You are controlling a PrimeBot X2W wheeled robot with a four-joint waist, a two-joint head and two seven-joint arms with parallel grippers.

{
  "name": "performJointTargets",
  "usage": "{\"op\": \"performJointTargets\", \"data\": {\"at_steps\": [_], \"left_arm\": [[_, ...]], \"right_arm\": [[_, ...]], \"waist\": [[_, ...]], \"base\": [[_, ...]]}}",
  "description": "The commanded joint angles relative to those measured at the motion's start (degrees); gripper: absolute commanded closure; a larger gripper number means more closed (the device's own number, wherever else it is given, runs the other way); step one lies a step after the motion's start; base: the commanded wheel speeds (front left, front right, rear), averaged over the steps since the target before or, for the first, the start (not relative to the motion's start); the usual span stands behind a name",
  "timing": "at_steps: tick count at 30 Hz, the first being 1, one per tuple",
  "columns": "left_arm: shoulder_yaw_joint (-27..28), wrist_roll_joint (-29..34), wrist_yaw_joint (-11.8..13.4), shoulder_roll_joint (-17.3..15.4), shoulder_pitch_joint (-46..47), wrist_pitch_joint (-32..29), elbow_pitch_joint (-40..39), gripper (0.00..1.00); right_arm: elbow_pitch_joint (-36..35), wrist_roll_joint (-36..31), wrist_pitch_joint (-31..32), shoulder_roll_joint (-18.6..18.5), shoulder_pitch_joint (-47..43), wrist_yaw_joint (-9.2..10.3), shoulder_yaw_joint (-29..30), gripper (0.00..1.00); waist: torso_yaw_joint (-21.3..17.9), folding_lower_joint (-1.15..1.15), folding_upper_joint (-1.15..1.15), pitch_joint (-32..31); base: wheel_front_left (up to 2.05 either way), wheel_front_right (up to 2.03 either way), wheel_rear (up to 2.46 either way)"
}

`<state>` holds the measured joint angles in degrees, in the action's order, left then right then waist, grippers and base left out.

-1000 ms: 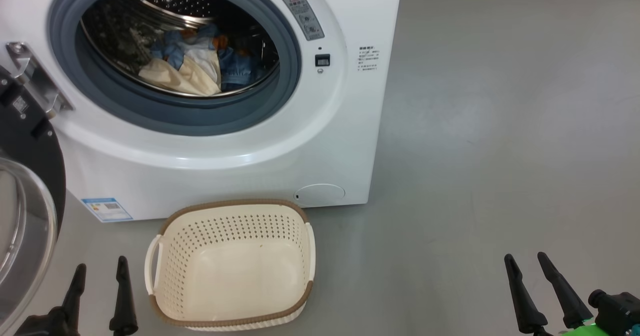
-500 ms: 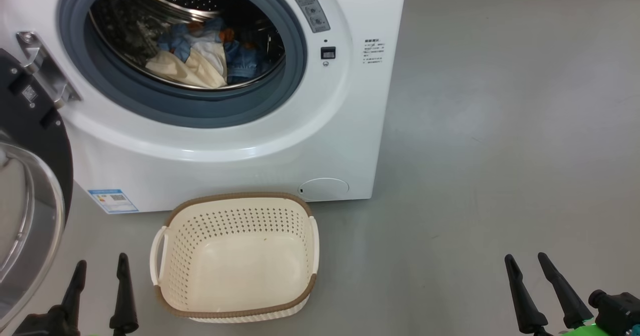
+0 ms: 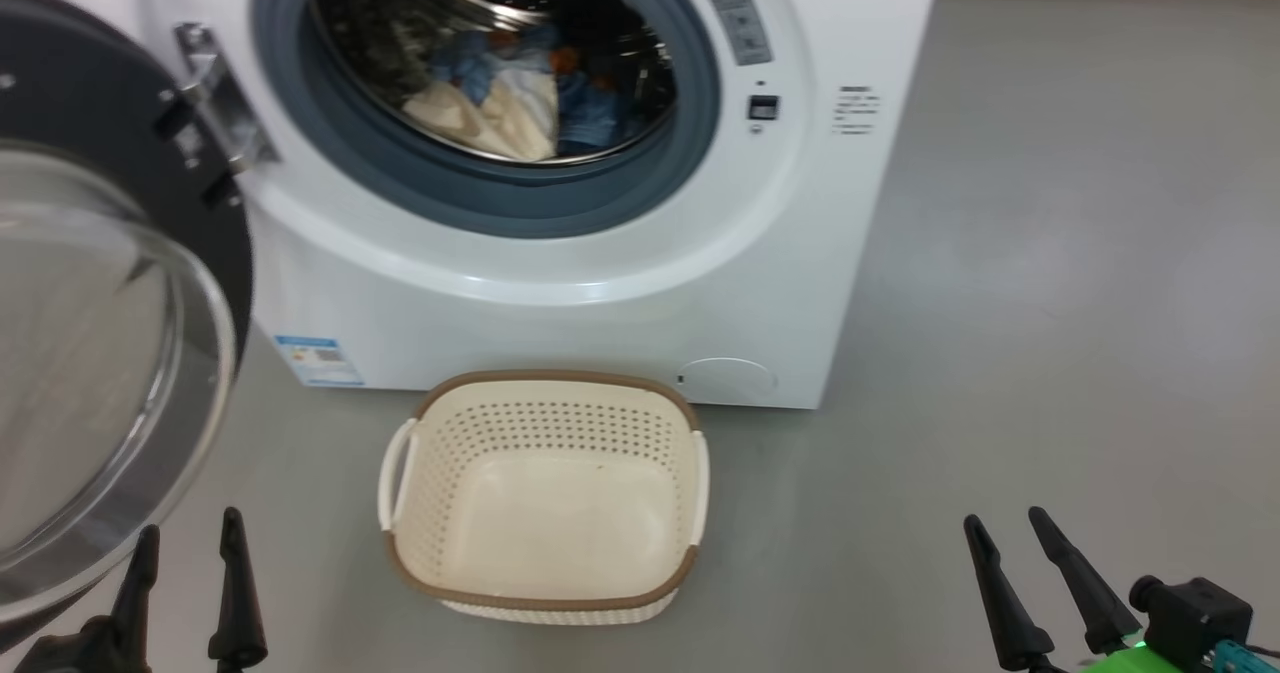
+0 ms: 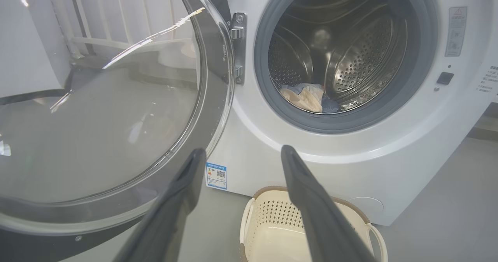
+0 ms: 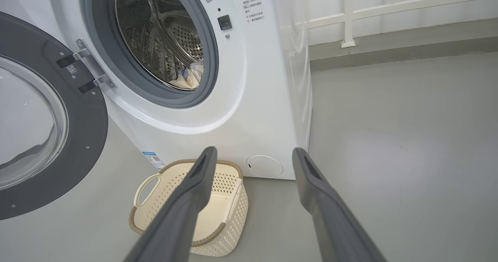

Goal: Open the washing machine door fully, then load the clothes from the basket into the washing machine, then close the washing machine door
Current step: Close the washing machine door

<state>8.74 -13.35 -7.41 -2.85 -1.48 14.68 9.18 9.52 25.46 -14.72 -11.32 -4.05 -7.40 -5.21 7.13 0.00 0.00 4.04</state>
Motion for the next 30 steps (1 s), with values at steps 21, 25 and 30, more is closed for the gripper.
{"op": "performJointTargets", "data": {"at_steps": [21, 25, 30], "left_arm": [[4.19, -3.09, 0.15, -0.04, -1.32, 0.32, -1.59, 0.0], [3.75, -3.62, 0.58, -0.04, -2.03, 0.32, -1.94, 0.0], [3.7, -4.18, 1.28, -0.03, -2.81, 0.32, -2.78, 0.0]], "right_arm": [[1.11, 0.8, -0.28, -3.34, 8.37, -0.09, -7.98, 0.0], [1.35, 0.93, -0.28, -3.3, 8.67, -0.09, -8.49, 0.0], [1.75, 1.11, -0.28, -3.36, 9.21, -0.09, -9.48, 0.0]], "waist": [[20.42, 0.0, 0.0, -0.17], [22.21, 0.0, 0.0, -0.43], [22.73, 0.0, 0.0, -0.44]], "base": [[0.0, 0.0, 0.0], [0.0, 0.0, 0.0], [0.0, 0.0, 0.0]]}}
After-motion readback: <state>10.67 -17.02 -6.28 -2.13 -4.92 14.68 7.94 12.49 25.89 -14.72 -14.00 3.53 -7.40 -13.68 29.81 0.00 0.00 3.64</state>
